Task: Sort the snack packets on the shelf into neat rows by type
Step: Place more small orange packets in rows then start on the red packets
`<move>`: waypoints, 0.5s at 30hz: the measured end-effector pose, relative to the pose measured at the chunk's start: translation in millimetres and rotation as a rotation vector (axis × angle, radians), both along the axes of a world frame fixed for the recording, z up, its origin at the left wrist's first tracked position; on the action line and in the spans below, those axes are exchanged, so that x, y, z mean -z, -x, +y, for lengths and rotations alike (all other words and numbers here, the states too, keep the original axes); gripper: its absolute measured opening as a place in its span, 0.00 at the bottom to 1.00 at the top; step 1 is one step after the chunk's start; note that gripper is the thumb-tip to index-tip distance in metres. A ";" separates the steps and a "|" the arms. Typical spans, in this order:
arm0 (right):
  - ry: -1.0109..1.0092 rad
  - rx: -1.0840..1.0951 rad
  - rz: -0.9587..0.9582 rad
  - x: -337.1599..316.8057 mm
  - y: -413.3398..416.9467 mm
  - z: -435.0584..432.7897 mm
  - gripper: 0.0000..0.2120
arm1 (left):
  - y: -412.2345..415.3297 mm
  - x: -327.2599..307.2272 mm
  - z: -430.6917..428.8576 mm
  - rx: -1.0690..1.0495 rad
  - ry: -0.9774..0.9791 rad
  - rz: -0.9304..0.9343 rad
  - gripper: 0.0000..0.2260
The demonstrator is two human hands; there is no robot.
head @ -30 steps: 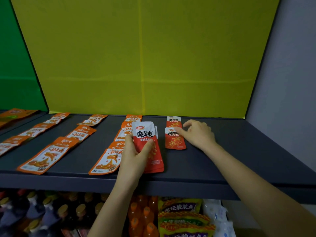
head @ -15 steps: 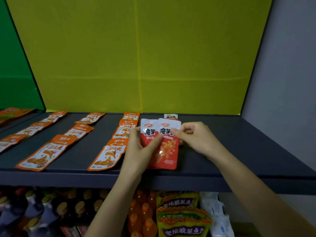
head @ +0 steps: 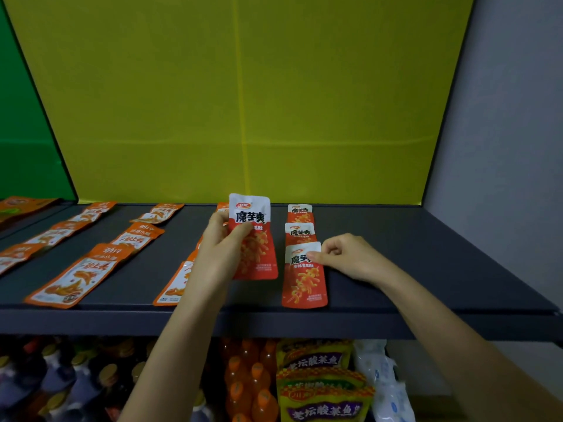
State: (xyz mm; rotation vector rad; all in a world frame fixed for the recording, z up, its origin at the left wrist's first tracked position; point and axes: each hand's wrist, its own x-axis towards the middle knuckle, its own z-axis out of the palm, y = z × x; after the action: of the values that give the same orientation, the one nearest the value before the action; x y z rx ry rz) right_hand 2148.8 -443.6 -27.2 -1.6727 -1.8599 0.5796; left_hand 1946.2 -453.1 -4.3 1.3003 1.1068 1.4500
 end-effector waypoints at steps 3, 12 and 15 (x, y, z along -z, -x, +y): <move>0.007 0.022 -0.111 0.9 -0.8 4.1 0.18 | -2.5 -0.8 0.9 0.039 0.022 0.011 0.05; -0.027 0.062 -0.268 -2.2 -2.2 0.2 0.19 | -20.2 -9.9 4.8 0.108 0.080 0.039 0.06; -0.044 0.062 -0.263 -4.5 -12.6 -2.0 0.19 | -35.3 -22.0 12.3 0.115 0.070 0.081 0.06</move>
State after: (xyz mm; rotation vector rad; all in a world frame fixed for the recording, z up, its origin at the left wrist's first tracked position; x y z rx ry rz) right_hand 2161.4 -445.6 -22.7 -1.8432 -1.9766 0.3021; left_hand 1981.5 -440.8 17.8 1.3603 1.1075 1.2732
